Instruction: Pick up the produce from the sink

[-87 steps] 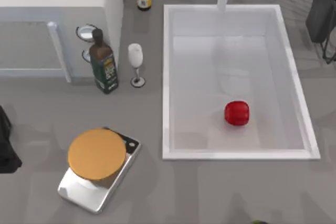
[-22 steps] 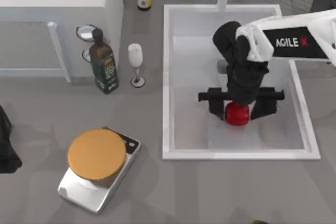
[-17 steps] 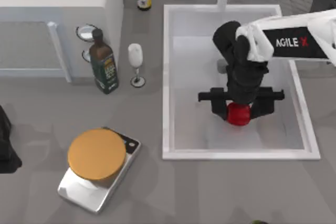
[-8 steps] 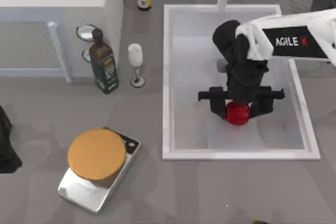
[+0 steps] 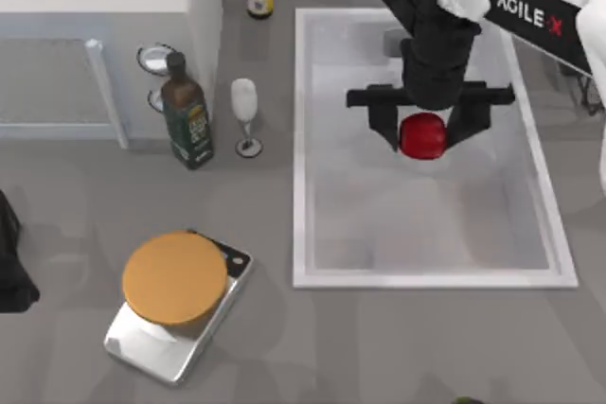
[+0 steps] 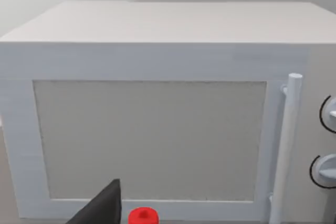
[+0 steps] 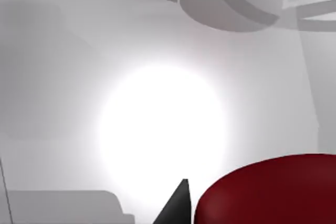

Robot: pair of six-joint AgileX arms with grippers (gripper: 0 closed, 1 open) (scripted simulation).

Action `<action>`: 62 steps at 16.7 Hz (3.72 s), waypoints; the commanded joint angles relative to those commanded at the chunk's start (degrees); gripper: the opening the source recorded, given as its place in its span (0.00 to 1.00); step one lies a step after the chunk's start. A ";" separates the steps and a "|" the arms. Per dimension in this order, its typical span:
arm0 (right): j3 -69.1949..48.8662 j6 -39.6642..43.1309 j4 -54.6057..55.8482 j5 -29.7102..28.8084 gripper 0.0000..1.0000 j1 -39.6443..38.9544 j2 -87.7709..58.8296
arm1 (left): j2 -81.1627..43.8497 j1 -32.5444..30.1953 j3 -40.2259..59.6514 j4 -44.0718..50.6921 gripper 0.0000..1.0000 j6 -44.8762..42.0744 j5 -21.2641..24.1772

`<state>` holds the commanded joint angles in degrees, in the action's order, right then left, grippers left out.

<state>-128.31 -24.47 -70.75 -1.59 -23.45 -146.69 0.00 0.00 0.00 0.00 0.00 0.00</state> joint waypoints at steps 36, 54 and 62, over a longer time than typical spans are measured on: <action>36.03 22.94 -10.46 1.42 0.00 22.56 45.00 | 0.00 0.00 0.00 0.00 1.00 0.00 0.00; 59.59 26.28 9.18 1.58 0.00 25.90 50.19 | 0.00 0.00 0.00 0.00 1.00 0.00 0.00; 67.52 26.21 18.33 1.58 0.00 25.90 48.32 | 0.00 0.00 0.00 0.00 1.00 0.00 0.00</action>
<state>-60.79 1.74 -52.42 -0.01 2.45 -98.37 0.00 0.00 0.00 0.00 0.00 0.00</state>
